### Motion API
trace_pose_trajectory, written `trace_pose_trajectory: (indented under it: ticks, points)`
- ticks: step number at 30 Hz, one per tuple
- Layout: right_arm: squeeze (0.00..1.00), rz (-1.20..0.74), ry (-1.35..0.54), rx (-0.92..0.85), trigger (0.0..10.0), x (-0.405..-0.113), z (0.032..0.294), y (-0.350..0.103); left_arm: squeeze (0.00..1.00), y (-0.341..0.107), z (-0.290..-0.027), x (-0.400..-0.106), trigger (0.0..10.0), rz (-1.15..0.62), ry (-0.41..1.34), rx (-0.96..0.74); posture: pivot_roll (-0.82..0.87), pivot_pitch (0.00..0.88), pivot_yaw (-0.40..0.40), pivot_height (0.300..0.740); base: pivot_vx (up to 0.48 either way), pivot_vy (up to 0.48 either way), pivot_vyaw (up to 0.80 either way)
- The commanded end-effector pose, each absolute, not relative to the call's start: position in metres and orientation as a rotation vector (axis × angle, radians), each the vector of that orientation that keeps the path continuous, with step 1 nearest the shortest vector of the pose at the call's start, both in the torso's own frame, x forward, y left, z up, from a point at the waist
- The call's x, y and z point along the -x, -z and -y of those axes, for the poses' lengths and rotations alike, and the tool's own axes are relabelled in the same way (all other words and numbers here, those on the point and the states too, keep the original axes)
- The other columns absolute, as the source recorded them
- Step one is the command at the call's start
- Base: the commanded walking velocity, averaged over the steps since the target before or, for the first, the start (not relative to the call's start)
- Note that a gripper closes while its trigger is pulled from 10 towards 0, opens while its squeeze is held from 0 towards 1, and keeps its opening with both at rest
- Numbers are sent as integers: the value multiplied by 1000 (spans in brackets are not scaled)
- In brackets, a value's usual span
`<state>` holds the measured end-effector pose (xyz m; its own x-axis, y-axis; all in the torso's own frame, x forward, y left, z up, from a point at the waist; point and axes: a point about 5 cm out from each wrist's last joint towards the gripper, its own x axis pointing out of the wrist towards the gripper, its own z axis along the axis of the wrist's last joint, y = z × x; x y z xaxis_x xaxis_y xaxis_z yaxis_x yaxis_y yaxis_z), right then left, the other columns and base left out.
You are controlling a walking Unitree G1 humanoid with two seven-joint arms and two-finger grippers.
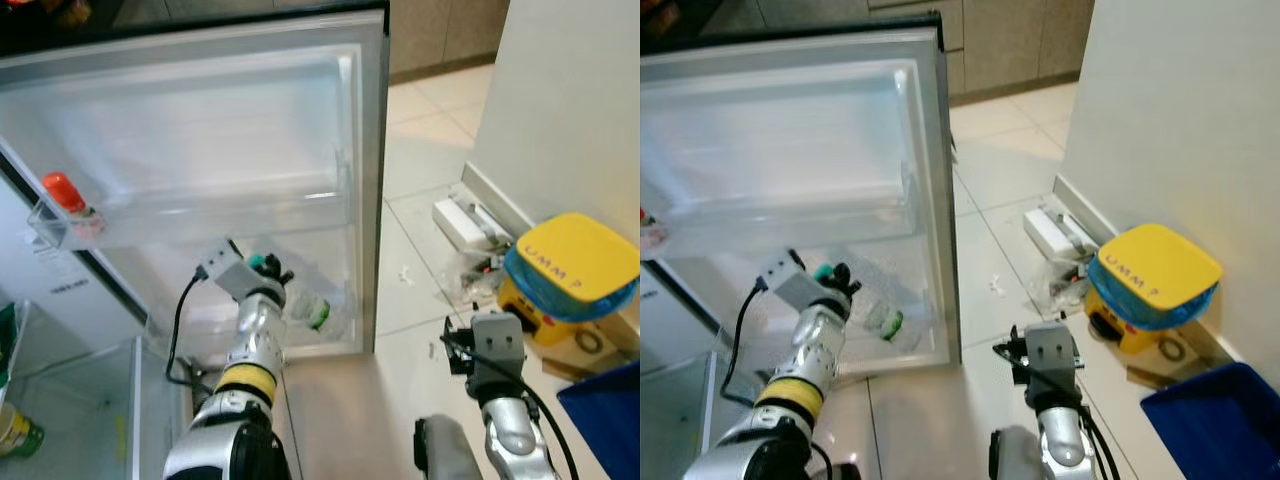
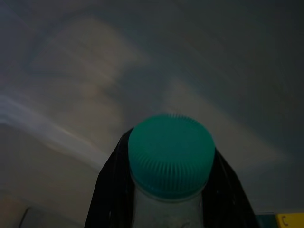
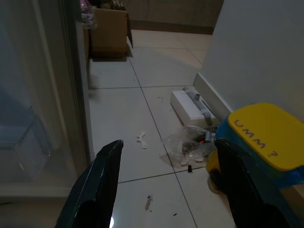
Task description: Restocking fridge
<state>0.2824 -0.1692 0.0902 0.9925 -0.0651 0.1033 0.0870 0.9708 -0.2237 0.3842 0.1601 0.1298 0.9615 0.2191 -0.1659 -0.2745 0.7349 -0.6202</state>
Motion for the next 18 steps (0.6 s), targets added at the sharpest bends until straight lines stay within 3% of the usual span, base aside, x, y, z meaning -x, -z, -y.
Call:
trace_pose_trajectory:
  ticks: [1, 5, 9, 18]
  points:
    - [0, 80, 77, 233, 10000, -279, 168, -88, 0, -129, -193, -382, 10000, -55, -378, 715, -315, 220, 131, 598, 0, 0, 0]
    - [0, 88, 85, 235, 10000, -280, 170, -91, 0, -122, -211, -378, 10000, -66, -458, 783, -318, 221, 126, 598, 0, 0, 0]
    - [0, 89, 85, 237, 10000, -280, 170, -92, 0, -121, -213, -378, 10000, -68, -488, 848, -322, 223, 122, 598, 0, 0, 0]
    - [0, 83, 77, 242, 10000, -279, 168, -91, 0, -121, -184, -385, 10000, -121, -470, 1007, -340, 228, 122, 598, 0, 0, 0]
